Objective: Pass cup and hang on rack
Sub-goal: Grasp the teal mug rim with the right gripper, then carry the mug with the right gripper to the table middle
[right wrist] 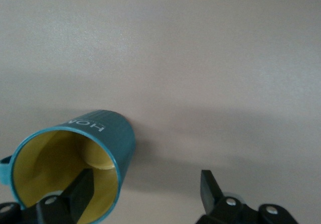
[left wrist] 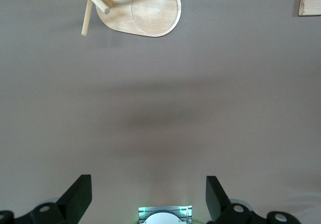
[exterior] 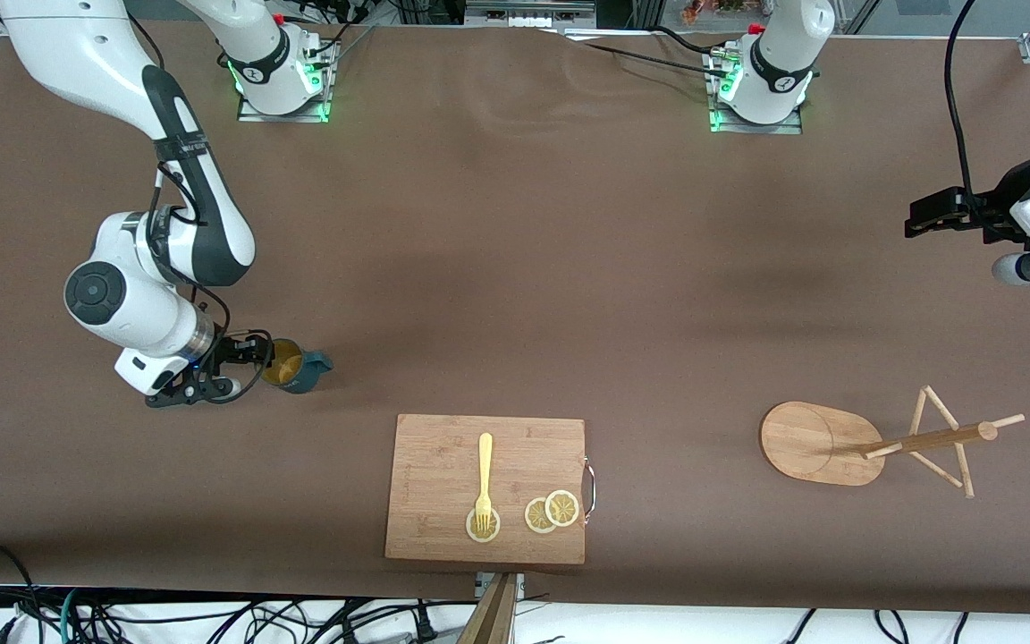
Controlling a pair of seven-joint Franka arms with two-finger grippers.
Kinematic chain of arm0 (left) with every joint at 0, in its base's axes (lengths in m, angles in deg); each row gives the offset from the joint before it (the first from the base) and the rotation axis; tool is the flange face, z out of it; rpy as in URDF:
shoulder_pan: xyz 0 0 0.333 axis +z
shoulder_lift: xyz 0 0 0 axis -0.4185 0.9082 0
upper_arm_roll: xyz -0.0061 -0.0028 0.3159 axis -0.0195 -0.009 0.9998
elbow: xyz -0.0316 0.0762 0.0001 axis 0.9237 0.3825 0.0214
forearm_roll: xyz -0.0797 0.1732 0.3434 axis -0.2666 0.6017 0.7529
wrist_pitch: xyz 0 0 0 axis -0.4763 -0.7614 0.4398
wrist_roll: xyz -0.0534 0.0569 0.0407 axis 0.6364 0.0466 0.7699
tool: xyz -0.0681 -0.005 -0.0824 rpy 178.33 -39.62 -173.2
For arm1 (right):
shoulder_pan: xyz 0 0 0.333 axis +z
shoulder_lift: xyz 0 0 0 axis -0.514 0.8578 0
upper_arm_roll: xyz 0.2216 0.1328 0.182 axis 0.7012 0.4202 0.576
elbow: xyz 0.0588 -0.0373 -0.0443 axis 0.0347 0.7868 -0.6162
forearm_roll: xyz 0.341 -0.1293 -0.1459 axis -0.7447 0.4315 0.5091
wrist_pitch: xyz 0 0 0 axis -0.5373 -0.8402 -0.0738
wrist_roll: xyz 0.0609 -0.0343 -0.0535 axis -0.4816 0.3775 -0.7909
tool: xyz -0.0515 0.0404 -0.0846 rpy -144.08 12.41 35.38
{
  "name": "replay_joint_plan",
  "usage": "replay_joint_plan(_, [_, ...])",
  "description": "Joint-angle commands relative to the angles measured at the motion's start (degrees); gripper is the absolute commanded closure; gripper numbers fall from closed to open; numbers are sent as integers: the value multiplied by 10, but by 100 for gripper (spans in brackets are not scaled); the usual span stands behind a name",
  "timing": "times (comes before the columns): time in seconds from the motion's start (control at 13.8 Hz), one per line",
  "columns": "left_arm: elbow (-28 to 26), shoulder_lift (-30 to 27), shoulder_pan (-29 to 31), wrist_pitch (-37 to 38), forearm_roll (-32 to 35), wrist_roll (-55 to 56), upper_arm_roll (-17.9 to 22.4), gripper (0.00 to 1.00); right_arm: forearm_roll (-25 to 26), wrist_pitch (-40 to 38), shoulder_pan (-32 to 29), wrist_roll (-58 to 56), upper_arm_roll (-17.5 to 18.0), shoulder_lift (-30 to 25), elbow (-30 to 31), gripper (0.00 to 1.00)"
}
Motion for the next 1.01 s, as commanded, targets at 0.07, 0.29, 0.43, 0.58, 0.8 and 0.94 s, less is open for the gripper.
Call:
replay_joint_plan(0.07, [18, 8, 4, 4, -10, 0, -2, 0, -31, 14, 4, 2, 9, 21, -11, 82])
replay_joint_plan(0.29, [19, 10, 4, 4, -10, 0, -3, 0, -37, 11, 16, 17, 9, 27, -10, 100])
replay_joint_plan(0.43, [27, 15, 3, 5, -10, 2, -3, 0, -37, 7, 19, 14, 12, 26, -14, 100])
replay_joint_plan(0.58, [29, 18, 4, 6, -10, 1, -2, 0, -43, -27, 28, 36, 28, 23, -38, 100])
replay_joint_plan(0.8, [29, 19, 3, 7, -7, 2, -3, 0, -46, -111, 69, 128, 55, 38, -132, 100])
replay_joint_plan(0.94, [28, 19, 4, 8, -10, 1, -3, 0, -47, -136, 119, 195, 55, 52, -168, 100])
